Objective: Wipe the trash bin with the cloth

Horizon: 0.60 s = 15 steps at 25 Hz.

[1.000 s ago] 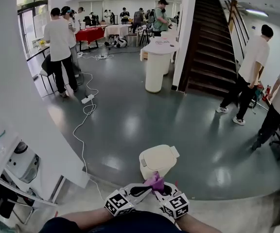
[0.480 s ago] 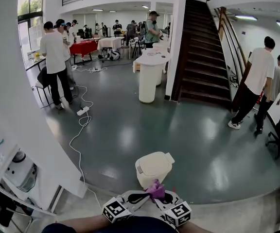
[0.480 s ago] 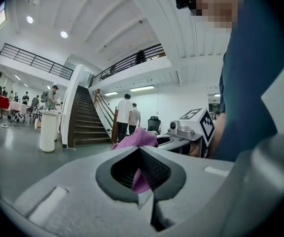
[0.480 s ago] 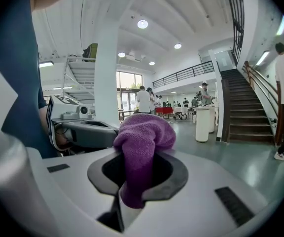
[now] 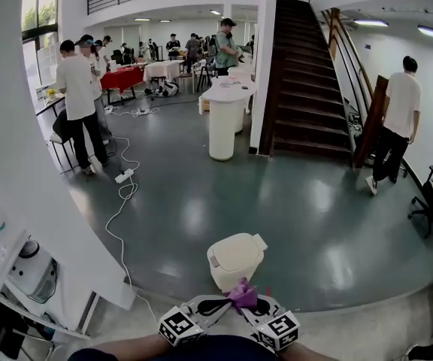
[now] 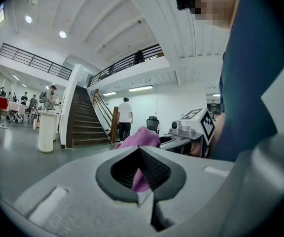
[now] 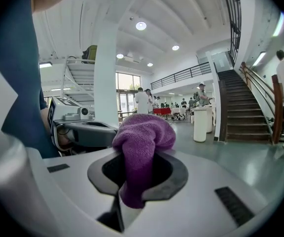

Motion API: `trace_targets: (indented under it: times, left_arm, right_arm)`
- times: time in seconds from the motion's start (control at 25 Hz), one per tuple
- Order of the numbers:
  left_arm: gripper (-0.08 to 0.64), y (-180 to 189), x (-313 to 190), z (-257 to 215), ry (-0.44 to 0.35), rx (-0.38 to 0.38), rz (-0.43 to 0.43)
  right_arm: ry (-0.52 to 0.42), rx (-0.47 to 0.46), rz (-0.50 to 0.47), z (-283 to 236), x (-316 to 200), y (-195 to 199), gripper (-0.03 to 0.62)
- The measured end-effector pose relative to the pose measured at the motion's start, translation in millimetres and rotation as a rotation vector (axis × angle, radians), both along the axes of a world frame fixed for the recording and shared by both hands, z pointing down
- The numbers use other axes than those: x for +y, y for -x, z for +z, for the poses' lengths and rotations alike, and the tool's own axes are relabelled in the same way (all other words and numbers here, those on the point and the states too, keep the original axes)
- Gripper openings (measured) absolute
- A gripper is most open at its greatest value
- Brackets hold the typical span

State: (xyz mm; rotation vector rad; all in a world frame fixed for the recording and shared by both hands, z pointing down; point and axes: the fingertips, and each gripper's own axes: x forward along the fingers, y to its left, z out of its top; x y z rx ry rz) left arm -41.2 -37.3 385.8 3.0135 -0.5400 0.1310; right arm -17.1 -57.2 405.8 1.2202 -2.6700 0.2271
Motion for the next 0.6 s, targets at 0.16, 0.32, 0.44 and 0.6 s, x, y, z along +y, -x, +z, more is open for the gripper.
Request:
trace_targets:
  times: [0.16,0.32,0.44,0.6]
  left_arm:
    - [-0.012,-2.0,4.0,-0.1,0.001,-0.001,0.003]
    - [-0.012,-5.2,7.3,1.1,0.005,-0.004,0.006]
    - [-0.012,-7.3,10.1,3.3,0.004,-0.005,0.009]
    - [-0.012,-10.9,9.6,3.8,0.004,-0.001,0.006]
  right_arm:
    - [0.004,-0.001,0.005,1.3,4.0,-2.6,0.077]
    - [0.011,-0.003,0.011,4.7,8.3,-6.2,0.077]
    - [0.009,-0.010,0.014,6.8,10.5,-6.1,0.077]
    - [-0.001,-0.008,0.014,3.8,9.6,-6.5,0.077]
